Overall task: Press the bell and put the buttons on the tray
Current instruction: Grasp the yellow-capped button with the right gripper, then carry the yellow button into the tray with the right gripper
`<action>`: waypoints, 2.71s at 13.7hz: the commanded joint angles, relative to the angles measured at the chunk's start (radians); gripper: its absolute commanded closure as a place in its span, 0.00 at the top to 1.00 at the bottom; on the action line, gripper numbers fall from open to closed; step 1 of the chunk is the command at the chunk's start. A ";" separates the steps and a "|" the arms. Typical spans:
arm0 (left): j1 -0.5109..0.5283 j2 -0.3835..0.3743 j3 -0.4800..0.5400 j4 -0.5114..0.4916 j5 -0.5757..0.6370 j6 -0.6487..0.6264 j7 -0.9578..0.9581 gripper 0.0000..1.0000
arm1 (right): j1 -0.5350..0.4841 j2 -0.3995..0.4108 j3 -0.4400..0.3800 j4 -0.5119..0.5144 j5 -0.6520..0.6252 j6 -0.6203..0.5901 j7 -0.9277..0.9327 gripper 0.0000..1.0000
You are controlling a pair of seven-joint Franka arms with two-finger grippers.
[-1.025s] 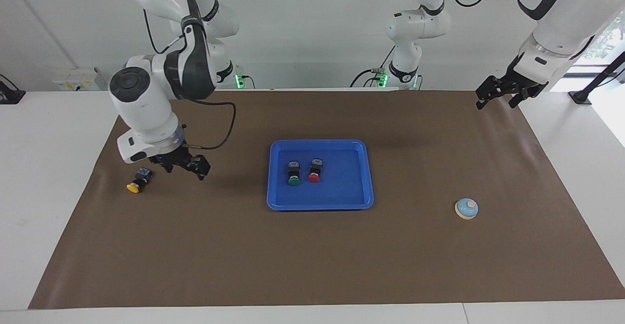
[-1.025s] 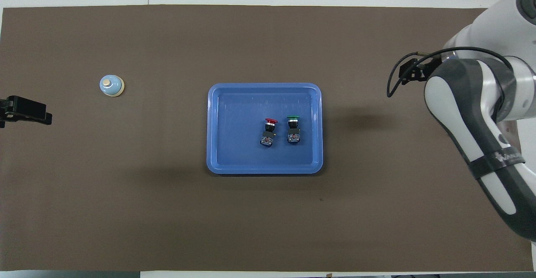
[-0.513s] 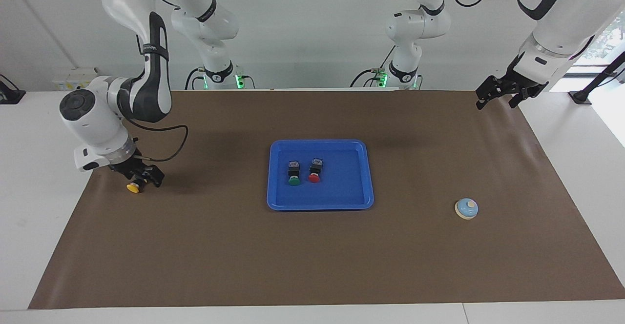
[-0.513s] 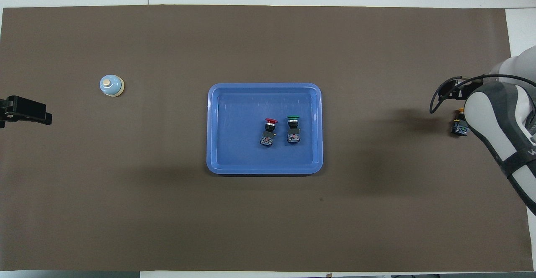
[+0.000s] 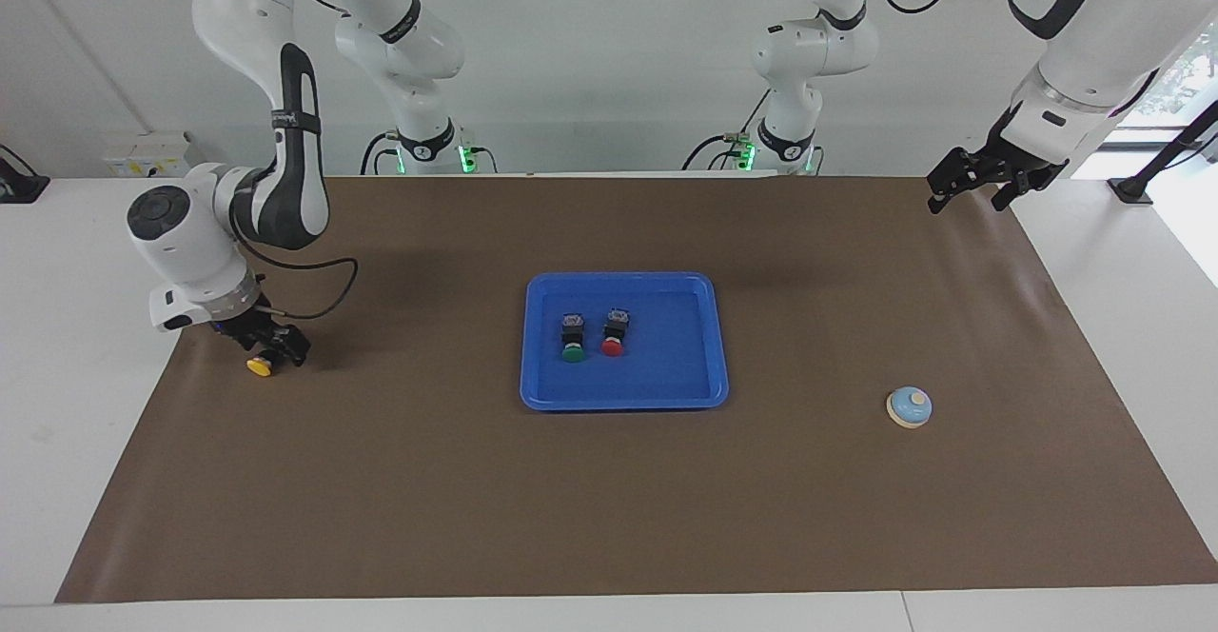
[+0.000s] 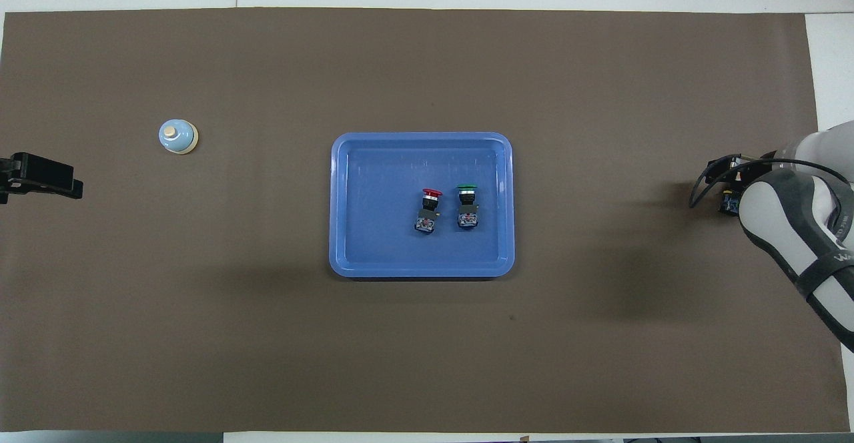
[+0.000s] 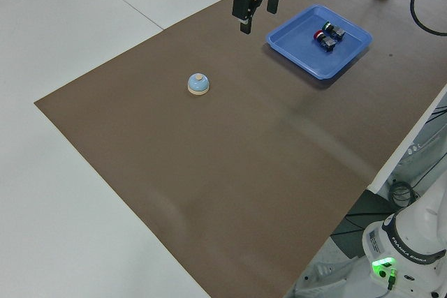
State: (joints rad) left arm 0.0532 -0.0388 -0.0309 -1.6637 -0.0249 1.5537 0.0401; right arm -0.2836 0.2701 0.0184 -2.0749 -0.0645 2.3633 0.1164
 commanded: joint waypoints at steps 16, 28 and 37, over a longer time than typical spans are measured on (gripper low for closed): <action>0.010 -0.006 -0.003 0.009 -0.015 -0.018 0.007 1.00 | 0.136 -0.023 0.018 0.168 -0.009 -0.267 0.020 0.00; 0.010 -0.006 -0.003 0.009 -0.015 -0.018 0.007 1.00 | 0.645 0.018 0.021 0.400 0.012 -0.493 0.587 0.00; 0.010 -0.006 -0.003 0.009 -0.015 -0.018 0.007 1.00 | 0.935 0.256 0.026 0.601 0.087 -0.380 0.848 0.00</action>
State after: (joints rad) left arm 0.0532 -0.0388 -0.0309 -1.6635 -0.0249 1.5537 0.0401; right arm 0.6217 0.4708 0.0455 -1.5285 0.0029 1.9324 0.9423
